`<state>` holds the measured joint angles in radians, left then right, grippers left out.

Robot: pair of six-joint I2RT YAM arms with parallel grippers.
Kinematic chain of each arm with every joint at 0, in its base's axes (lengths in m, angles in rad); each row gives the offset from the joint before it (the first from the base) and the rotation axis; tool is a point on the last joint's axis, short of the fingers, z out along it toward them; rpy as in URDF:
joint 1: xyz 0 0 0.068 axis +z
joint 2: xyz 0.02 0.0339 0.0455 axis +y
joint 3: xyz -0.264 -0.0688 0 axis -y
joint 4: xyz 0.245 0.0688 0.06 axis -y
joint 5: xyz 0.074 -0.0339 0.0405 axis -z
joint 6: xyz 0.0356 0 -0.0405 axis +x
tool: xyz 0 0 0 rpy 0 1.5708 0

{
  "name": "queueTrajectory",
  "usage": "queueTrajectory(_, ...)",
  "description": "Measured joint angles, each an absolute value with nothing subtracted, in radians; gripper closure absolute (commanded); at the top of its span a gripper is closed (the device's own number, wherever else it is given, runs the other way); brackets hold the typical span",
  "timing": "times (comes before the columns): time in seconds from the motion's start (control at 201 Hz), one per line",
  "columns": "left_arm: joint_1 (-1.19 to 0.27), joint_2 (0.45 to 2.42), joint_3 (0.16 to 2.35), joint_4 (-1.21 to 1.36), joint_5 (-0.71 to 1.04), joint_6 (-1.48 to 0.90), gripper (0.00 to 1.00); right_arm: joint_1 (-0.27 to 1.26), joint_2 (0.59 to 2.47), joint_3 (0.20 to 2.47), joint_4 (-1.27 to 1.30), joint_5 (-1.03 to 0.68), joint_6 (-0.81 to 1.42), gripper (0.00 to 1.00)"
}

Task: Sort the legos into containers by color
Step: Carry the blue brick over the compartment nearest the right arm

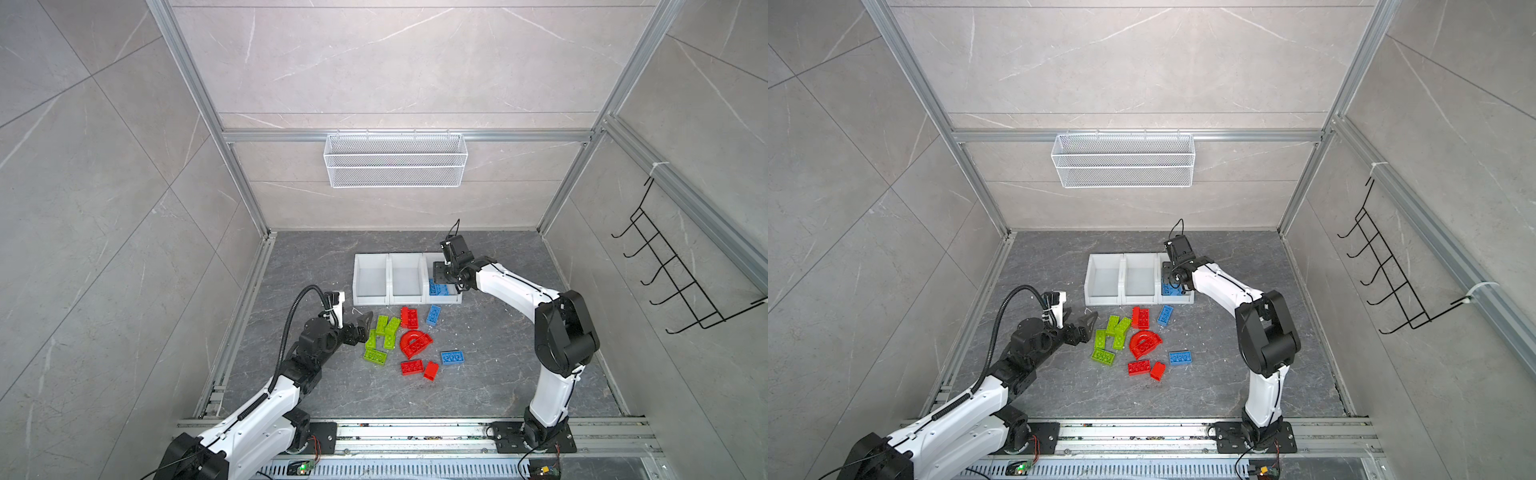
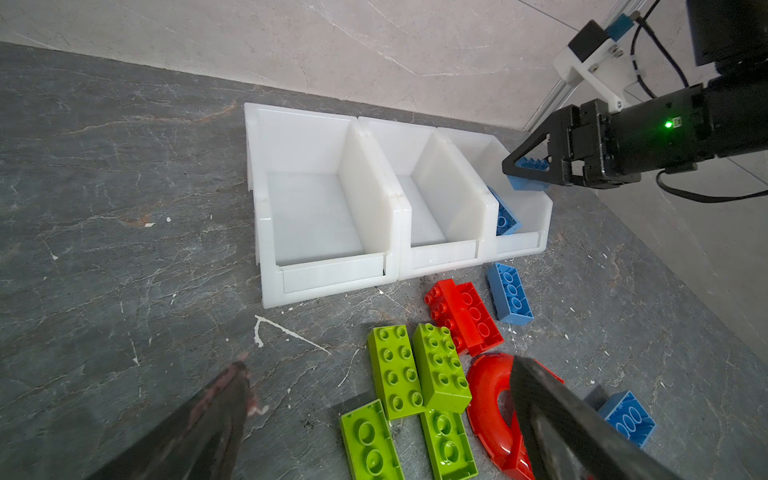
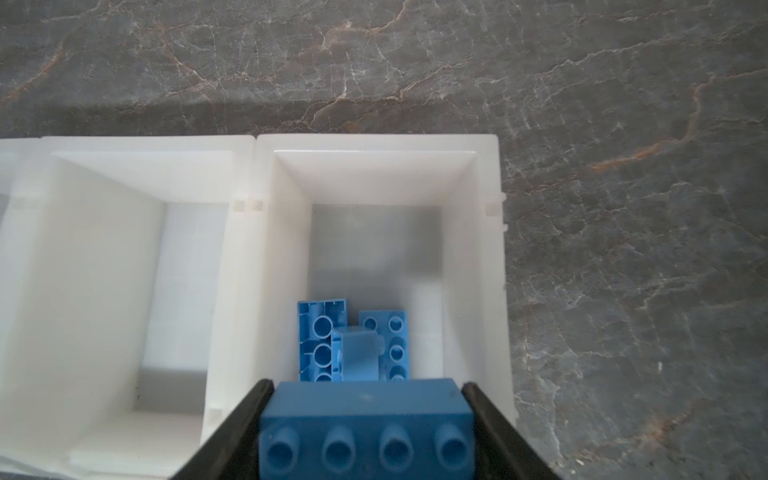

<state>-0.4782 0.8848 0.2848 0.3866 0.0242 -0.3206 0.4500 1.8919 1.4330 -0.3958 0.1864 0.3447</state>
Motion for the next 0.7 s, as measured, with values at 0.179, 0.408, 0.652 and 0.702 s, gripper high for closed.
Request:
queueTrajectory(0.179, -0.478, 0.885, 0.285, 0.386, 0.024, -0.321, 0.0, 0.444, 1.969, 1.484, -0.392, 0.182, 0.339, 0.44)
queueTrajectory(0.408, -0.478, 0.885, 0.285, 0.386, 0.024, -0.321, 0.0, 0.441, 1.991, 1.492, -0.392, 0.182, 0.339, 0.39)
queueTrajectory(0.652, -0.478, 0.885, 0.285, 0.385, 0.017, -0.321, 0.0, 0.438, 1.991, 1.508, -0.392, 0.175, 0.339, 0.31)
queueTrajectory(0.702, -0.478, 0.885, 0.285, 0.385, 0.011, -0.321, 0.0, 0.438, 1.991, 1.508, -0.393, 0.173, 0.339, 0.27)
